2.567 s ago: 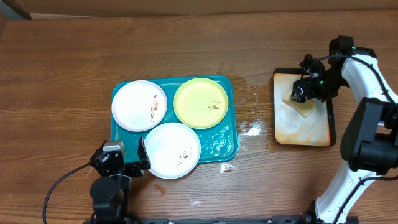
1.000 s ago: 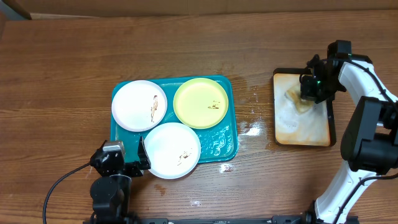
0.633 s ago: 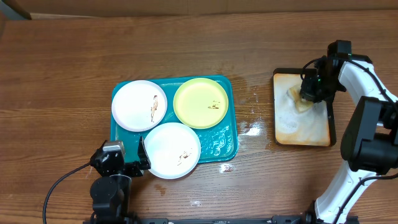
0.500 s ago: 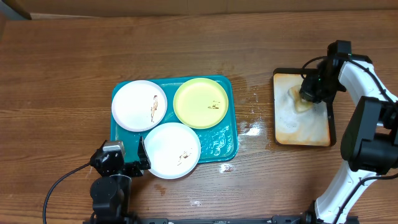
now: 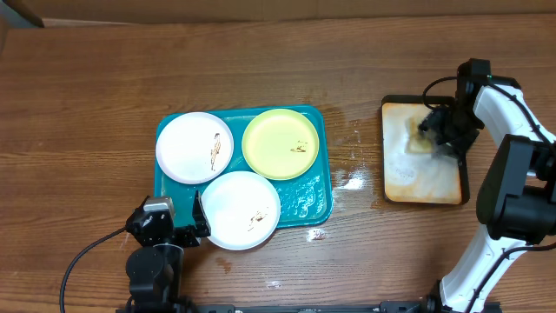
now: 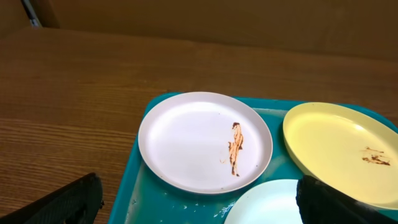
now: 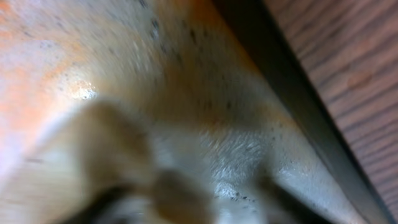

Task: Clean dirty plates on tray and stack at the side

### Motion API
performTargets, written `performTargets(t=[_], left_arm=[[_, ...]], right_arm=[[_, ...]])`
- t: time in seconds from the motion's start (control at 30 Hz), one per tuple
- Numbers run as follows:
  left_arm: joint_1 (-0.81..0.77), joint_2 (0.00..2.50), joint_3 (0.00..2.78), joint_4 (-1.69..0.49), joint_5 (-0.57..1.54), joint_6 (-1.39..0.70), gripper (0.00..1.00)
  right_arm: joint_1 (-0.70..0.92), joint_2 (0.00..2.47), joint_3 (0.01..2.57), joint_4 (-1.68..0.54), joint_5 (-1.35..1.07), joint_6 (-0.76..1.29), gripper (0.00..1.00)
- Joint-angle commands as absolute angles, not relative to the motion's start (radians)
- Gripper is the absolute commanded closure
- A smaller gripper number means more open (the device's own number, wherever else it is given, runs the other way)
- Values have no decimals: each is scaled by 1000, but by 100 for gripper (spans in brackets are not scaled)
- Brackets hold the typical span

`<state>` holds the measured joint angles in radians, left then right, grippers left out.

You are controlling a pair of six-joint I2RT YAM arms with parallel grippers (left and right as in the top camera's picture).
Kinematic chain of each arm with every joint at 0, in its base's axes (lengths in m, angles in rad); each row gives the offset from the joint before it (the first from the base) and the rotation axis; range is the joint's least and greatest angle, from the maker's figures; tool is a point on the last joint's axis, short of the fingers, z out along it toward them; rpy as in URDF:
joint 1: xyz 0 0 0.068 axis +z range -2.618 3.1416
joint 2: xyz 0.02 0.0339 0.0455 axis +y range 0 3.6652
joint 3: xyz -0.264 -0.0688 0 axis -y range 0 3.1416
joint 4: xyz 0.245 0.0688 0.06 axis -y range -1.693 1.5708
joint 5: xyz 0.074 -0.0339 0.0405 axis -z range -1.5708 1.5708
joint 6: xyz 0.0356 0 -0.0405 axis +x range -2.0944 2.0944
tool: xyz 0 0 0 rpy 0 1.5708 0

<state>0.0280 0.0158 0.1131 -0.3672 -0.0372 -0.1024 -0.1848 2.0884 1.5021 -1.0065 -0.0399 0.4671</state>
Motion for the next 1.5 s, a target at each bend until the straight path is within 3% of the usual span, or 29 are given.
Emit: performTargets(t=[0.0, 0.93, 1.03, 1.2, 1.33, 1.4, 1.47], left_arm=[[34, 4, 109, -362, -32, -109, 0], [34, 4, 109, -362, -33, -109, 0], [34, 4, 109, -362, -32, -109, 0], [34, 4, 109, -362, -33, -109, 0], [34, 4, 109, -362, -32, -109, 0], [34, 4, 109, -362, -32, -109, 0], [34, 4, 109, -362, -32, -109, 0]], right_arm=[[-190, 2083, 1494, -988, -20, 385, 0], [-192, 2014, 1613, -1008, -32, 67, 0], [-191, 1987, 1623, -1012, -76, -10, 0], [-191, 1972, 1623, -1059, -358, -266, 0], [-191, 1972, 1623, -1079, -422, -332, 0], [-191, 1972, 1623, -1090, -420, -349, 16], [-191, 1973, 1623, -1093, -421, -349, 22]])
